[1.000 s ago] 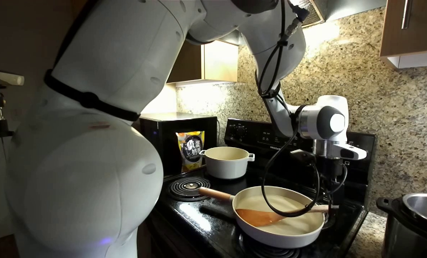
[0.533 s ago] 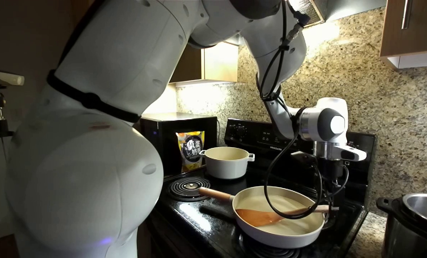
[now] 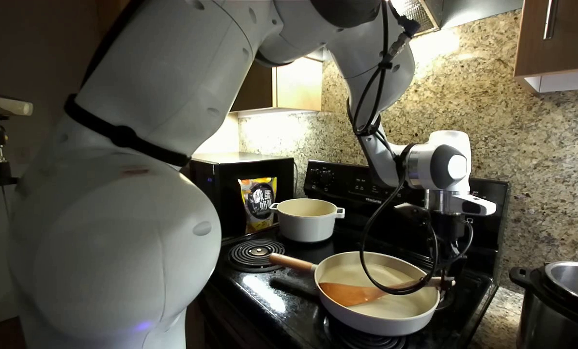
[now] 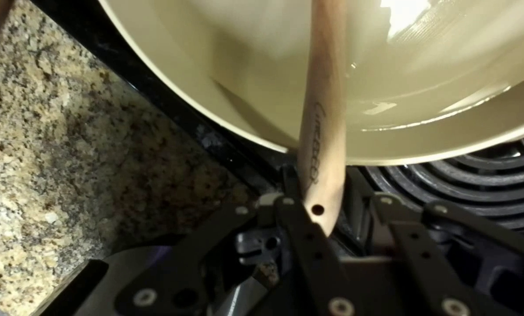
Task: Use the spatula to stir the water
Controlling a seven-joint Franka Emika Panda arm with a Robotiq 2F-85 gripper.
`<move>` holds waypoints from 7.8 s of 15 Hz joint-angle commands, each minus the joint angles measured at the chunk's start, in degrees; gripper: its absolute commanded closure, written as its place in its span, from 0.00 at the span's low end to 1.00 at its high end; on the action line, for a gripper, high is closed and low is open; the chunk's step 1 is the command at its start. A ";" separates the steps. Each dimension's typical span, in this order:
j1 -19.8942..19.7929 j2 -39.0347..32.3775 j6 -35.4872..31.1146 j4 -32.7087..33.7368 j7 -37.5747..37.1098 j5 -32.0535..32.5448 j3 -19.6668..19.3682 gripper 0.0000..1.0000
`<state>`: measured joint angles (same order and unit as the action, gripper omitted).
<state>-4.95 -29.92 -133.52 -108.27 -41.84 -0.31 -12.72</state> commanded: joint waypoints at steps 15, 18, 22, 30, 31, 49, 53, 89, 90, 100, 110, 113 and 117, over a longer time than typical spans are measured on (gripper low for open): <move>4.18 5.58 7.34 -0.65 1.12 14.75 -3.10 0.87; 5.69 7.21 6.33 -0.95 -1.64 18.81 -3.76 0.88; 5.83 8.88 5.55 -0.35 -4.60 21.92 -4.50 0.88; 7.23 8.77 -4.00 0.77 -14.03 25.94 -5.03 0.89; 8.02 8.36 -4.85 1.11 -16.60 28.01 -5.53 0.89; 11.13 5.94 -4.41 -1.45 -33.19 48.81 -1.01 0.89; 9.70 8.69 -4.51 -4.63 -32.33 48.09 -0.99 0.89; 6.20 4.13 9.70 3.59 3.94 29.32 7.01 0.89; 6.44 4.46 10.26 3.09 5.59 28.33 6.79 0.89; 7.94 2.51 7.72 5.26 3.67 28.43 5.10 0.74; 11.46 -3.61 3.07 11.30 -11.37 28.43 2.26 0.89; 13.52 -5.91 0.76 13.73 -20.91 29.99 -0.65 0.89; 15.26 -5.34 0.27 13.64 -31.64 31.80 -4.81 0.89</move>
<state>8.87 -35.83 -132.14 -94.28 -65.58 29.84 -14.55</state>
